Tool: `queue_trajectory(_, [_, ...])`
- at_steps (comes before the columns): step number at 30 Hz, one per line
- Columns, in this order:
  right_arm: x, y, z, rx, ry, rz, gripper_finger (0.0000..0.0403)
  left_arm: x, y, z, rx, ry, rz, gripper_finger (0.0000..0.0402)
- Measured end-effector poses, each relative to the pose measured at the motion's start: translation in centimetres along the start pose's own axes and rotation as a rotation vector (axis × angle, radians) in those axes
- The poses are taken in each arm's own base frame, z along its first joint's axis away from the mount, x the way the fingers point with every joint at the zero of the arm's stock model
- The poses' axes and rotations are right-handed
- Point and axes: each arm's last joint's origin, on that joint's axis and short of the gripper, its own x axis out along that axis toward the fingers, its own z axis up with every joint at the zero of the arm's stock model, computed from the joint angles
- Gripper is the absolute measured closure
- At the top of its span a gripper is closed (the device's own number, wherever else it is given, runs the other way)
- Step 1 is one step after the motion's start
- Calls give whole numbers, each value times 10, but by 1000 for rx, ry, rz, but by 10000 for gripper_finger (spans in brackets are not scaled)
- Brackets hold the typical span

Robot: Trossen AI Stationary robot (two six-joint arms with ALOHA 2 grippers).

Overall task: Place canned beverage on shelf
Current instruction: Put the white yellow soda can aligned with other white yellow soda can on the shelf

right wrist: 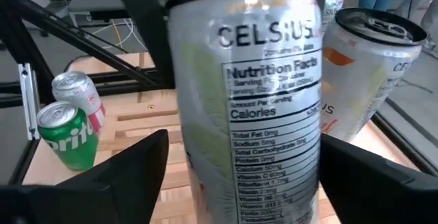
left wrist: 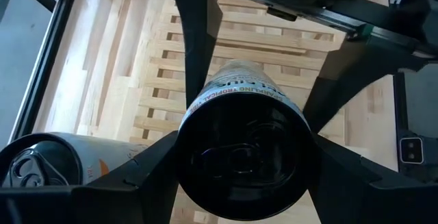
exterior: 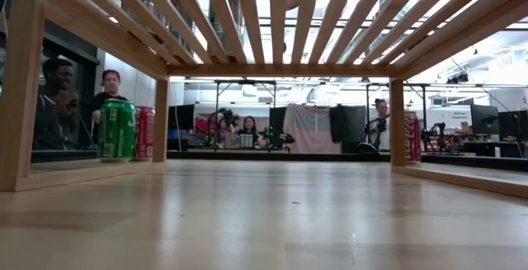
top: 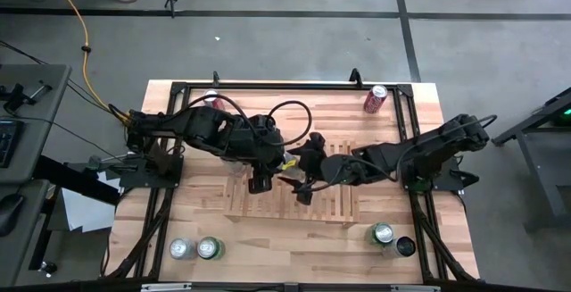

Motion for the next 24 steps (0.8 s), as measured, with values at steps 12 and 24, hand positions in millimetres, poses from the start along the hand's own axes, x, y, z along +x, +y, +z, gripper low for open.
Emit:
queue_trajectory(12, [0,-2,-2,3,27,12,166,0,0,0,0,3,-16,139])
queue_trajectory(24, [-40,-24,-3,-31,179,-20,166,-27,9,1,-1,-60,-73,114])
